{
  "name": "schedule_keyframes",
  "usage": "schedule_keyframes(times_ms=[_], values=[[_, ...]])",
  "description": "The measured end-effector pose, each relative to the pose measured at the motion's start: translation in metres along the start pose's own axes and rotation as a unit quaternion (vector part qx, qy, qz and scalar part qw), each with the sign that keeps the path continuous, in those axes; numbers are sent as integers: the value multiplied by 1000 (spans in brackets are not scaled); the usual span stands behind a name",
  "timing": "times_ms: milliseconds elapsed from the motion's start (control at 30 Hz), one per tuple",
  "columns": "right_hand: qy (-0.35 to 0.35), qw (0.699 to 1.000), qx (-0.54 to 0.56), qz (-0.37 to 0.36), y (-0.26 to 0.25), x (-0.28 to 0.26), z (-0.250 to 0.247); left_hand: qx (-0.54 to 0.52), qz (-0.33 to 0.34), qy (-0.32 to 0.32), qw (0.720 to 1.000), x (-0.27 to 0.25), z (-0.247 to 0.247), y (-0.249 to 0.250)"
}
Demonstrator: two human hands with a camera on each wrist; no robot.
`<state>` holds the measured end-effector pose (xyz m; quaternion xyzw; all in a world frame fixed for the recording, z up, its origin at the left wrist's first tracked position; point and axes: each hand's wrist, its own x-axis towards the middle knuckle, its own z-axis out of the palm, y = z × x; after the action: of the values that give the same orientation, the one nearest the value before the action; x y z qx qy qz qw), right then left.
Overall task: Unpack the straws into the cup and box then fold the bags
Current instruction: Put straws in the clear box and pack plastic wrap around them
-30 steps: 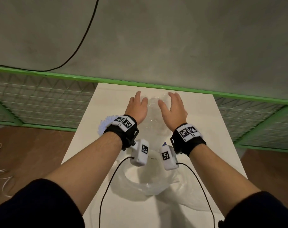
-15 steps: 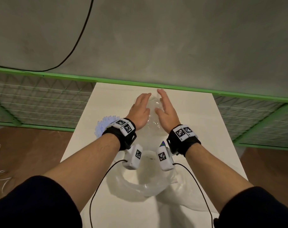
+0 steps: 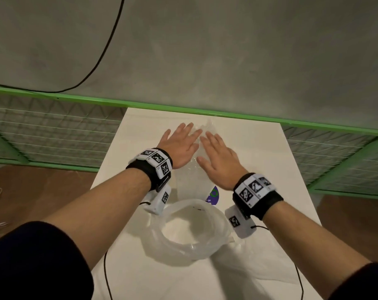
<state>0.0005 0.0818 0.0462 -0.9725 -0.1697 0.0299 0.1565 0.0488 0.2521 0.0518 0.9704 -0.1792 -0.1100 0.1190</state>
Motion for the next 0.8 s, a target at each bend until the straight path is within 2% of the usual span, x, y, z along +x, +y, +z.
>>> schedule_keyframes(times_ms=[100, 200, 267, 333, 367, 500, 567, 633, 733, 800], values=[[-7, 999, -13, -33, 3, -6, 6, 23, -21, -12, 999, 6, -1, -3], [10, 990, 114, -78, 12, -6, -3, 23, -15, -35, 999, 8, -9, -2], [88, 975, 185, -81, 18, -9, -10, 3, 0, -3, 1000, 0, -12, 0], [164, 970, 172, -61, 23, -14, -10, -1, 6, 49, 999, -17, -10, 2], [176, 970, 159, -49, 24, -17, -9, 4, 5, 61, 998, -28, -5, 4], [137, 987, 79, -10, 19, -24, 7, -7, 27, 36, 999, -61, 17, 7], [141, 989, 39, 15, 15, -21, 9, -25, 52, 58, 997, -64, 17, 3], [151, 986, 59, 27, 12, -13, 2, -63, 58, 98, 992, -62, 9, -1], [175, 975, 132, 21, 11, 6, -10, -118, 7, 174, 978, -53, -5, -2], [159, 980, 118, 7, 10, 21, -11, -81, -18, 164, 983, -39, -8, 0]])
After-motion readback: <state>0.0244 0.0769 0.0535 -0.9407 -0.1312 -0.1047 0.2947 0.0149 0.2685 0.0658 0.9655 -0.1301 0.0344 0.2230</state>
